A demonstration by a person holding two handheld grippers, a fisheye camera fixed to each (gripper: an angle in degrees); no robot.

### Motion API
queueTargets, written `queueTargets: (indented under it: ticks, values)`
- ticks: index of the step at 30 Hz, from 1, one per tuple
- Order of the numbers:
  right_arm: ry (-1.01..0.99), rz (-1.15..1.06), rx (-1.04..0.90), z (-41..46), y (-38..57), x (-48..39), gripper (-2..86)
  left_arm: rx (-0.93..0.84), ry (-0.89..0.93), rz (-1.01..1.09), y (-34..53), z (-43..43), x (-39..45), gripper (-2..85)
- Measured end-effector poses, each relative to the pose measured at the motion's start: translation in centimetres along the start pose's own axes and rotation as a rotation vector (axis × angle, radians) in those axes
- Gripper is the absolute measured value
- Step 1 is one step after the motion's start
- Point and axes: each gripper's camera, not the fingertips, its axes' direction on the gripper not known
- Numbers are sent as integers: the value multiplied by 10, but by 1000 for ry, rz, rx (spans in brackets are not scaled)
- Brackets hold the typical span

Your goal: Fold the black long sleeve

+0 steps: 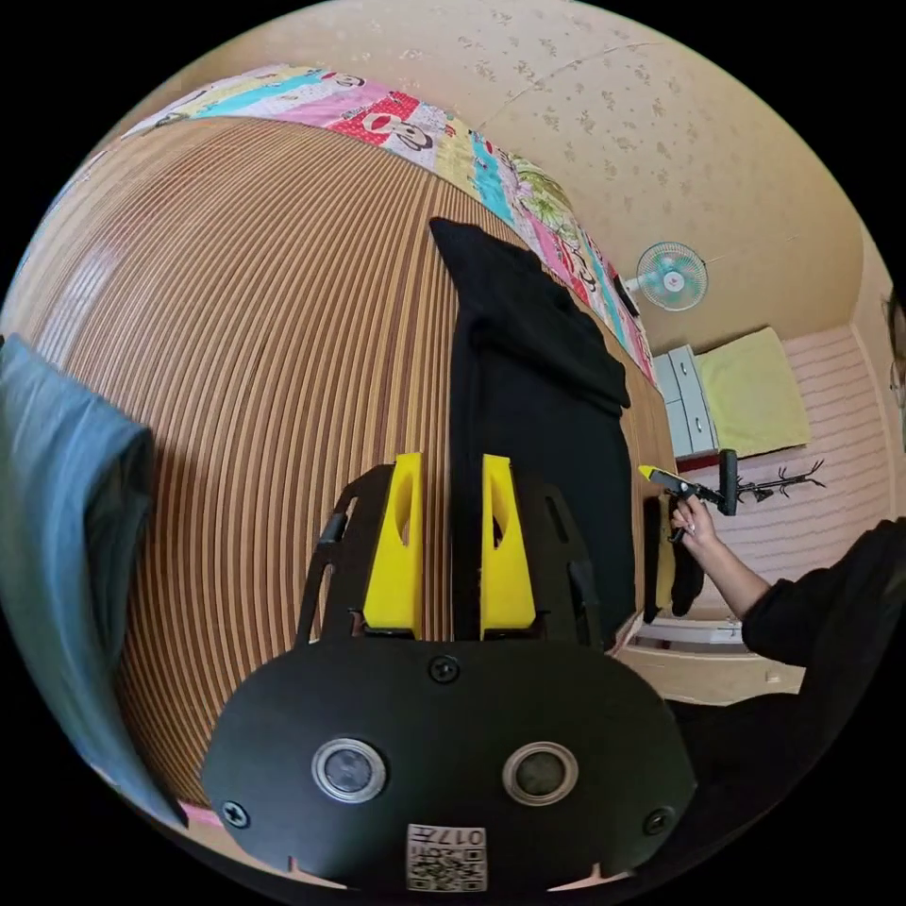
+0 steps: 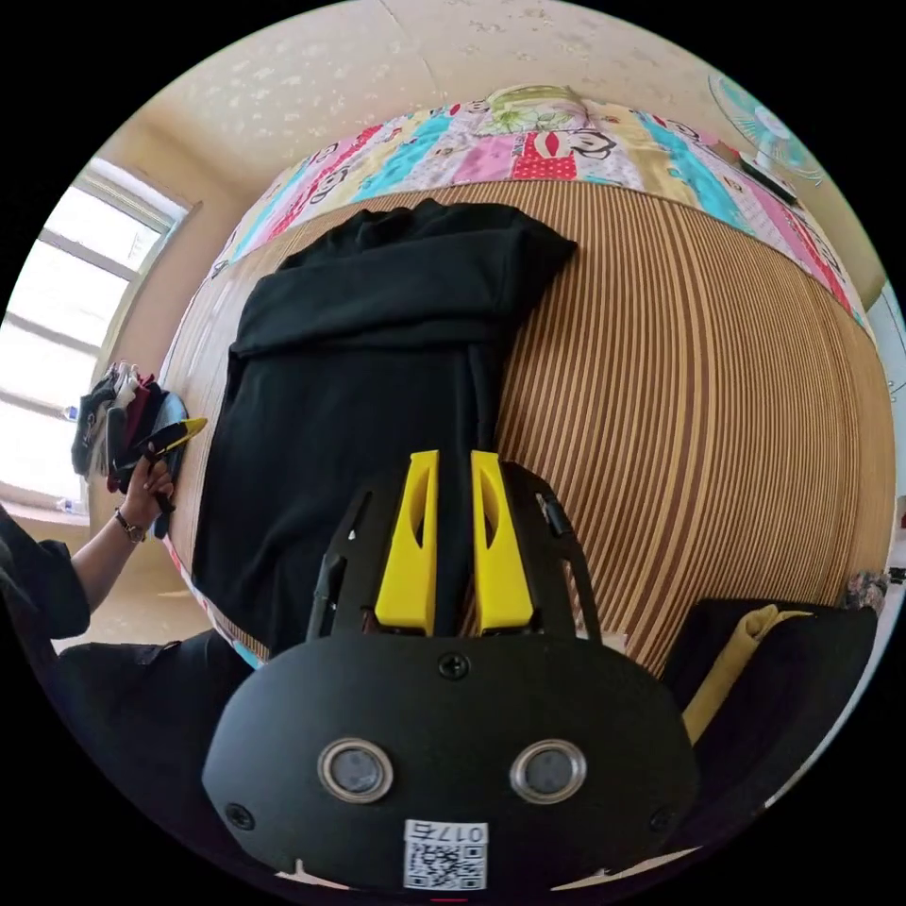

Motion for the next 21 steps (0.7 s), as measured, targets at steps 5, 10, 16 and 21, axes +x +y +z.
queueTargets:
  ticks: [5,10,16,21]
  values:
    - [-113,126,-155,-8,81,27,80,-220,-10,-58,98,-8,6,89]
    - [-184,203,-227,-18,149,15,87,-330,-12,-115,146,-16,20,83]
    - [-177,244,-234,-35,185,7,87,-405,-85,-76,134,-21,28,37]
    - [-160,275,-273,-35,210,13,82,-386,-46,-87,127,-45,21,34]
